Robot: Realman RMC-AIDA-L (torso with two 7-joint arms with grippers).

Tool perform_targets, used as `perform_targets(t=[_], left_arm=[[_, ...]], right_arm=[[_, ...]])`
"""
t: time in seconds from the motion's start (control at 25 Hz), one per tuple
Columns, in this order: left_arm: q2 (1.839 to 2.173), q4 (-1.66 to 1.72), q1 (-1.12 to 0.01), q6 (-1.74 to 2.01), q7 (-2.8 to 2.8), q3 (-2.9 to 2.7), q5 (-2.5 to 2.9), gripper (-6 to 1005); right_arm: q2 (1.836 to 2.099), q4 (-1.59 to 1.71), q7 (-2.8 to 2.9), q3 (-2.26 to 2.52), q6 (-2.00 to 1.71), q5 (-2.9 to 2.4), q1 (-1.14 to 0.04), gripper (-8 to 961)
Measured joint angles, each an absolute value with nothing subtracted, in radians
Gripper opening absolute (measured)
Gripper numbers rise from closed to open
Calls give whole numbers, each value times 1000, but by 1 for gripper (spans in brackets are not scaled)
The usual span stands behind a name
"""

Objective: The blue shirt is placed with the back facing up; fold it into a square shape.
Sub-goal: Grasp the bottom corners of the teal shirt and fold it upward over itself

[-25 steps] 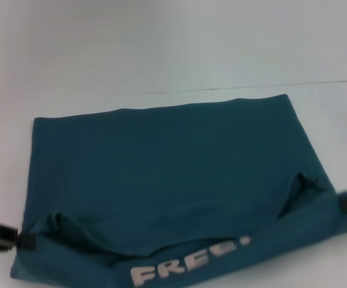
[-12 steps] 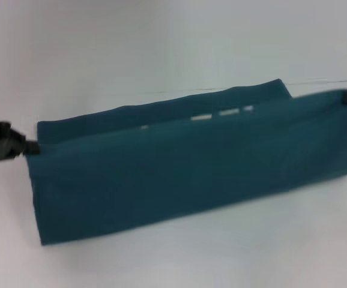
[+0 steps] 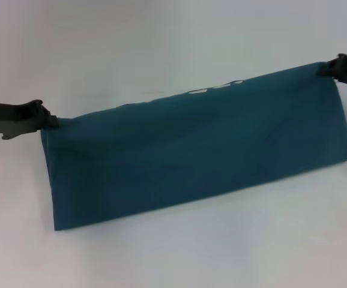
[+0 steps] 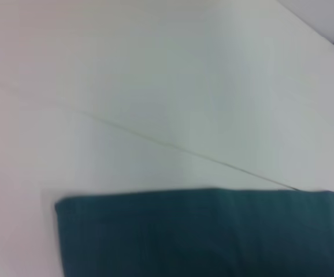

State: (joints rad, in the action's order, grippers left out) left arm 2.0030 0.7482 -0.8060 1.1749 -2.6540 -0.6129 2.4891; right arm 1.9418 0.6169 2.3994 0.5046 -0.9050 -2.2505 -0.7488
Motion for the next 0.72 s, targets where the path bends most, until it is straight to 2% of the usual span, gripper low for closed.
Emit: perform_targets(t=[0.36,0.72], left_arm=[[2026,764,-799,1080,-2666,-646,2481,135],[2028,743,-827,978,-2700,-686,2527,142]], right_arm=[[1972,558,2403,598,-714,-2241,-799,91],[1960,495,2404,719,-526,-2228,-861,96]])
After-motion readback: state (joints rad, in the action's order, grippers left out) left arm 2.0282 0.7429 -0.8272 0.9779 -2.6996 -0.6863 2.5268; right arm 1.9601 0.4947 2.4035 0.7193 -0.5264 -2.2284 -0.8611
